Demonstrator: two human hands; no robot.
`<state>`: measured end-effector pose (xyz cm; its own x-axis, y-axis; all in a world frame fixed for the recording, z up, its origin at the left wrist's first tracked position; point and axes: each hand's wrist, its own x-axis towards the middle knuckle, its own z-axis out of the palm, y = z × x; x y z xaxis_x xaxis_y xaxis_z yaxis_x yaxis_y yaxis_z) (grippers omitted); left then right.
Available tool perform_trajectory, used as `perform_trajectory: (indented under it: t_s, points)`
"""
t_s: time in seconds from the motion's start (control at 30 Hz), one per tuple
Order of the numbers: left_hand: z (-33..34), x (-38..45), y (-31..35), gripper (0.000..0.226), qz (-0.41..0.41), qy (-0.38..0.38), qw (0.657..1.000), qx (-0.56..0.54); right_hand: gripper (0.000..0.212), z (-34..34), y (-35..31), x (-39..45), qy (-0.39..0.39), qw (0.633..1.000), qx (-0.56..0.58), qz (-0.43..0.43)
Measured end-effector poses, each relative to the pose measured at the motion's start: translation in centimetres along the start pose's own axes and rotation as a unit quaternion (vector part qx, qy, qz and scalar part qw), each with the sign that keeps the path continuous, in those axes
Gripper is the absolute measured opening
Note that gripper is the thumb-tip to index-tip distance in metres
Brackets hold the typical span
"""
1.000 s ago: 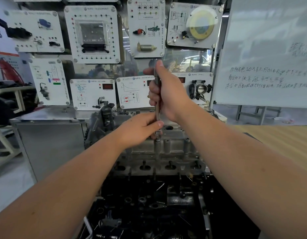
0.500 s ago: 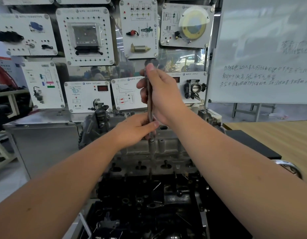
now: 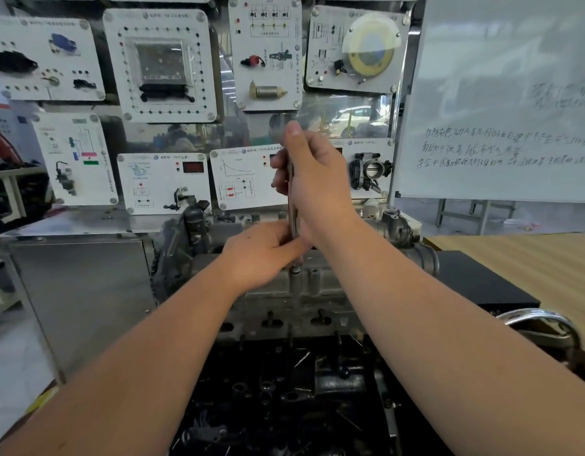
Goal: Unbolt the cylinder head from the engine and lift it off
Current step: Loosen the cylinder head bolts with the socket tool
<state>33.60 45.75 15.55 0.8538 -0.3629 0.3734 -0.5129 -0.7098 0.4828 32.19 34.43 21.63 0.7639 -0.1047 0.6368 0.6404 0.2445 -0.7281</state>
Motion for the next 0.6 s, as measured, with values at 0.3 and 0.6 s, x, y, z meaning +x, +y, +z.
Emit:
perform_trajectory:
  t_s: [0.3, 0.6]
  points:
    - [-0.39, -0.03, -0.38, 0.029, 0.021, -0.028, 0.998, -0.054, 0.026, 0.92, 0.70, -0.06, -0.024, 0.998, -0.049, -0.035]
    - [-0.32, 0.07, -0.23, 0.024, -0.002, -0.030, 0.996, -0.085, 0.045, 0.55, 0.38, 0.69, -0.050, 0.998, -0.003, 0.029]
